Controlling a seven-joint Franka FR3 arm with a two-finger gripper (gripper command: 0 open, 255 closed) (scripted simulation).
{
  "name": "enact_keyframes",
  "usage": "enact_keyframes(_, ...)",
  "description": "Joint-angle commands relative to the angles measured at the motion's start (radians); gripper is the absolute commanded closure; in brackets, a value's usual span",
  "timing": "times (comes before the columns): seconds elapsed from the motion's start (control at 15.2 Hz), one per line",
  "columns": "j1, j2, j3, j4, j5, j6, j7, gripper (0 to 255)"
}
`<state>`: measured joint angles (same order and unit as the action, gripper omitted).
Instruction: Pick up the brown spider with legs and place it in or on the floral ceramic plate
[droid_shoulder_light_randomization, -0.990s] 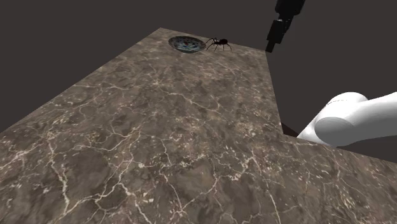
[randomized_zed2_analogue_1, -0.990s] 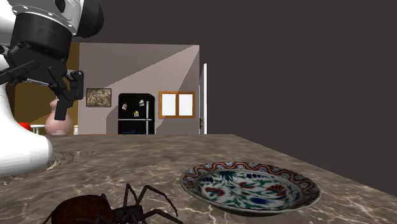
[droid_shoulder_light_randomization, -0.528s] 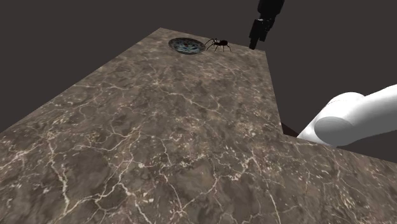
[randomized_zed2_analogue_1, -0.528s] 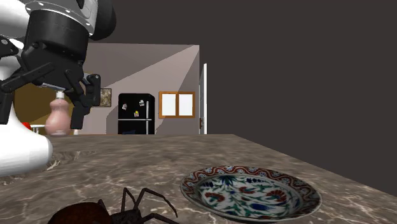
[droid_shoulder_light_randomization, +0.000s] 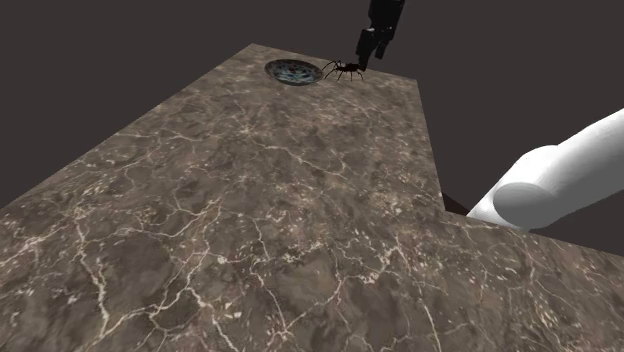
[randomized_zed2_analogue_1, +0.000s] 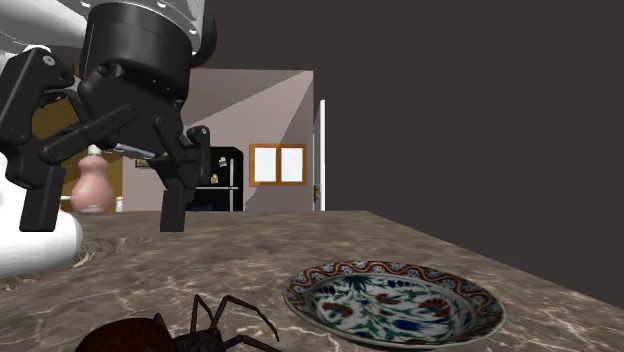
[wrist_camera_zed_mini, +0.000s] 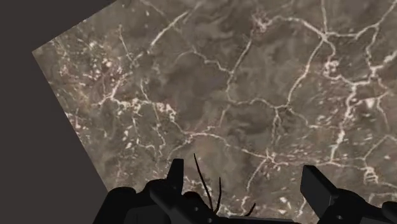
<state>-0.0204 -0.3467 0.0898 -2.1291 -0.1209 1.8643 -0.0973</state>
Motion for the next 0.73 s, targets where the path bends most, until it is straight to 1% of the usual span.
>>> enact_keyframes(0.0,-0.005,0.071,0.002,0.052,-0.012,0.037,0.006,0)
enact_keyframes(0.46,-0.012,0.305,0.011,0.262,-0.058,0.118,0.037,0)
enact_keyframes(0.66,-0.015,0.316,0.008,0.235,-0.061,0.155,0.039,0)
